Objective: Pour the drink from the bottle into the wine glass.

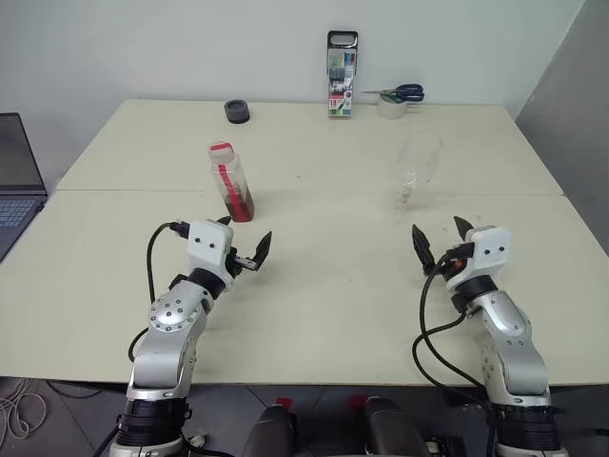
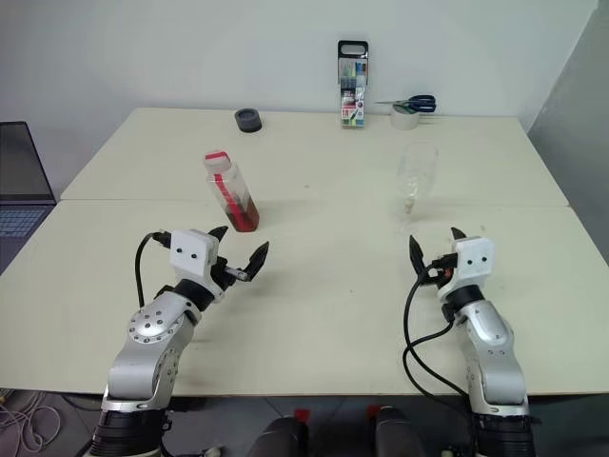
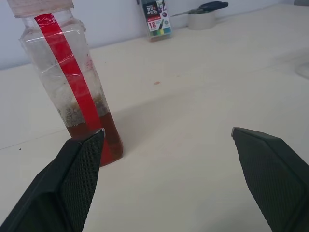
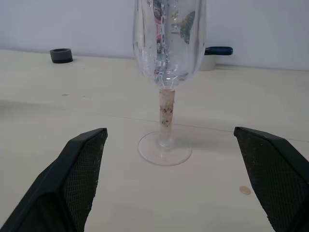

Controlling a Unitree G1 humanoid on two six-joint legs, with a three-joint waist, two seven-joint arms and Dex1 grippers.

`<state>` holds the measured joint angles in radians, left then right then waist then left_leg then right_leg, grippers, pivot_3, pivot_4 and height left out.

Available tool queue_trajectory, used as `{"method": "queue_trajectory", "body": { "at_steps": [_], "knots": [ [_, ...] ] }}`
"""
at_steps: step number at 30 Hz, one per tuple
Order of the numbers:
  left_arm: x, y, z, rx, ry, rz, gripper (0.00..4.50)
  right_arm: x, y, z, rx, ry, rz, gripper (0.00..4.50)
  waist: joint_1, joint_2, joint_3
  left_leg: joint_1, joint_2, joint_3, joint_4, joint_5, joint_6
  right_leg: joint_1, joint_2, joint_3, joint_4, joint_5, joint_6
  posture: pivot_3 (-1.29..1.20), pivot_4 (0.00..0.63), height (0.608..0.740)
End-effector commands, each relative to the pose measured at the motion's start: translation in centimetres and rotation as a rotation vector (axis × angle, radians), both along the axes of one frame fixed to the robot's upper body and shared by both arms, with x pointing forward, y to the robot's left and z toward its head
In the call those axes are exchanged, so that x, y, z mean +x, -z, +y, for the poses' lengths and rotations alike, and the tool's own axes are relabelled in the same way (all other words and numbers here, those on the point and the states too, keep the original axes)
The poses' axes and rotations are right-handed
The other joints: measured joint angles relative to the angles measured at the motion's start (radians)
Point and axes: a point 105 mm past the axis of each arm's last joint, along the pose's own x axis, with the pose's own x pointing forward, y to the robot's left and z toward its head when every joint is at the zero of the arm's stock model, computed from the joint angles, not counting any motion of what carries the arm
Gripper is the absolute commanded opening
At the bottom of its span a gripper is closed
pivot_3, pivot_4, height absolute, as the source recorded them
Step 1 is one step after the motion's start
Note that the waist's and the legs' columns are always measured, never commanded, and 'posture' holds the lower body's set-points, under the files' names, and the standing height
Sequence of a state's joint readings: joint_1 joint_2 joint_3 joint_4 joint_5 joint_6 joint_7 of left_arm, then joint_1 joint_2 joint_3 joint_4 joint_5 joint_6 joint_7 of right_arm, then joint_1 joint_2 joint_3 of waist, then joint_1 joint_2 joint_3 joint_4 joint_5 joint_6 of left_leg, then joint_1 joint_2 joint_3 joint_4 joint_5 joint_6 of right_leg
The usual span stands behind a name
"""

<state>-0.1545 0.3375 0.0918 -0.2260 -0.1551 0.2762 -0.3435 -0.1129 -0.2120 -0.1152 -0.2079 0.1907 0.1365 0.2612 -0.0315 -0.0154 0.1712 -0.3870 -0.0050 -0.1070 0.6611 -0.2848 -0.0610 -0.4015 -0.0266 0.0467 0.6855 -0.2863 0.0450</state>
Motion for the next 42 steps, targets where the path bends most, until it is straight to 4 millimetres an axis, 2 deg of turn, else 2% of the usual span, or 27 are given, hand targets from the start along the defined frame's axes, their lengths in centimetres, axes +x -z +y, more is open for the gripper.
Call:
{"method": "queue_trajectory", "body": {
  "at_steps": [1, 9, 24, 32, 34, 38, 42],
  "knots": [
    [-0.1, -1.7, 0.0, -0.008, 0.014, -0.072, 4.49, 0.1, -1.7, -0.2, 0.017, -0.001, -0.069, 4.5, 0.0, 0.0, 0.0, 0.0, 0.0, 0.0, 0.0, 0.0, 0.0, 0.0, 0.0, 0.0, 0.0, 0.0, 0.0, 0.0, 0.15, 0.74],
    [-0.1, -2.0, -0.5, 0.021, 0.032, -0.08, 4.49, 0.4, -2.6, -0.6, 0.042, 0.024, -0.117, 4.5, 0.0, 0.0, 0.0, 0.0, 0.0, 0.0, 0.0, 0.0, 0.0, 0.0, 0.0, 0.0, 0.0, 0.0, 0.0, 0.0, 0.15, 0.74],
    [-0.1, -3.2, -1.1, -0.021, 0.045, -0.118, 4.49, 0.6, -2.2, -0.1, 0.032, -0.012, -0.101, 4.5, 0.0, 0.0, 0.0, 0.0, 0.0, 0.0, 0.0, 0.0, 0.0, 0.0, 0.0, 0.0, 0.0, 0.0, 0.0, 0.0, 0.15, 0.74],
    [-0.1, -3.8, -0.5, -0.047, 0.027, -0.161, 4.49, 0.5, -2.4, 0.5, 0.023, -0.048, -0.101, 4.5, 0.0, 0.0, 0.0, 0.0, 0.0, 0.0, 0.0, 0.0, 0.0, 0.0, 0.0, 0.0, 0.0, 0.0, 0.0, 0.0, 0.15, 0.74],
    [0.0, -4.0, -0.1, -0.037, 0.006, -0.167, 4.49, 0.4, -2.4, 1.0, 0.019, -0.089, -0.091, 4.5, 0.0, 0.0, 0.0, 0.0, 0.0, 0.0, 0.0, 0.0, 0.0, 0.0, 0.0, 0.0, 0.0, 0.0, 0.0, 0.0, 0.15, 0.74],
    [1.0, -3.9, 1.5, -0.077, -0.121, -0.146, 4.49, -0.6, -2.9, 4.4, 0.03, -0.347, -0.026, 4.5, 0.0, 0.0, 0.0, 0.0, 0.0, 0.0, 0.0, 0.0, 0.0, 0.0, 0.0, 0.0, 0.0, 0.0, 0.0, 0.0, 0.15, 0.74],
    [1.7, -3.7, 1.5, -0.084, -0.139, -0.119, 4.49, -1.3, -3.9, 6.4, 0.004, -0.496, 0.008, 4.5, 0.0, 0.0, 0.0, 0.0, 0.0, 0.0, 0.001, 0.0, 0.0, 0.001, 0.0, 0.0, 0.0, 0.0, 0.0, 0.0, 0.15, 0.74]
  ]
}}
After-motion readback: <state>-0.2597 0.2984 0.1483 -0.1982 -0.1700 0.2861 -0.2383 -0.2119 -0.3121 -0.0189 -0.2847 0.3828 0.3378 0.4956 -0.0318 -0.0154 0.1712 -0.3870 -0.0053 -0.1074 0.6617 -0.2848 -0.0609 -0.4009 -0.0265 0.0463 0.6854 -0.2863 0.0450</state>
